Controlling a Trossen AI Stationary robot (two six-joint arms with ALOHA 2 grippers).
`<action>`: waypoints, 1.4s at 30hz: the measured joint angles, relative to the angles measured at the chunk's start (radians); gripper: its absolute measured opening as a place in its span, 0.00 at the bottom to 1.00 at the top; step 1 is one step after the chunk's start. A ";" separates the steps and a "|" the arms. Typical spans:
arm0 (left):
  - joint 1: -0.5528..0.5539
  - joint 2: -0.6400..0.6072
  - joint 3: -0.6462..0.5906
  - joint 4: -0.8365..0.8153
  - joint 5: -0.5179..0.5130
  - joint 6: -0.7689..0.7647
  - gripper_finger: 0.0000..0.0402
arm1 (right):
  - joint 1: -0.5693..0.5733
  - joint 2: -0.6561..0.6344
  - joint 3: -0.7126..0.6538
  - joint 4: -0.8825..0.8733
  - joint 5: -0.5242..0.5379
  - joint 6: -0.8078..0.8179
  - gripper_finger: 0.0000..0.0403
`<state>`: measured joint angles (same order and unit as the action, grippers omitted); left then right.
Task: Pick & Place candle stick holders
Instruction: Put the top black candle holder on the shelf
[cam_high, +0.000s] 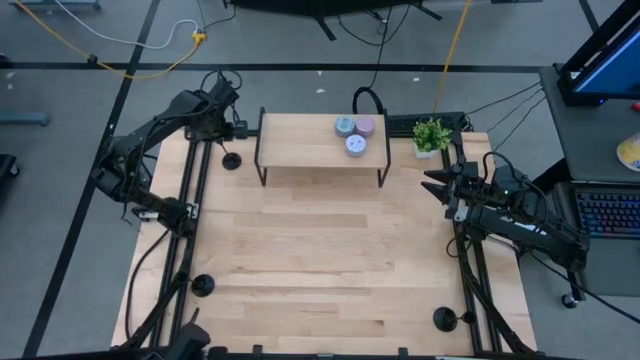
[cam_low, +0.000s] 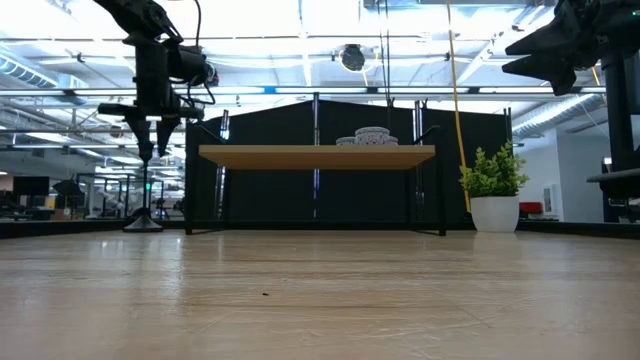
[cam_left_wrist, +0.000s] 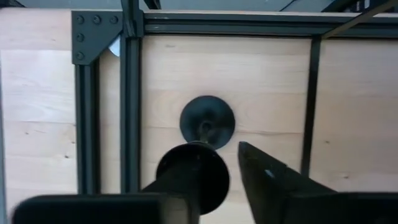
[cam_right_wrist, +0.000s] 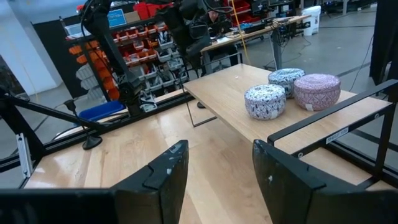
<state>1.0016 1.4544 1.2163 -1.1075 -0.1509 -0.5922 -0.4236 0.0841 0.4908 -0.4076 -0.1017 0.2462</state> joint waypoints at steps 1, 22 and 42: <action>0.002 0.000 0.000 -0.002 -0.006 0.011 0.22 | 0.000 0.000 0.000 0.000 0.000 0.000 0.43; 0.018 -0.019 0.195 -0.273 -0.002 0.121 0.04 | 0.000 0.000 0.000 0.000 0.000 0.004 0.42; -0.115 -0.039 0.715 -0.463 -0.024 0.060 0.04 | 0.000 0.000 0.000 0.000 0.000 -0.004 0.42</action>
<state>0.8869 1.4158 1.9312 -1.5703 -0.1745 -0.5318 -0.4236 0.0845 0.4908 -0.4080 -0.1013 0.2424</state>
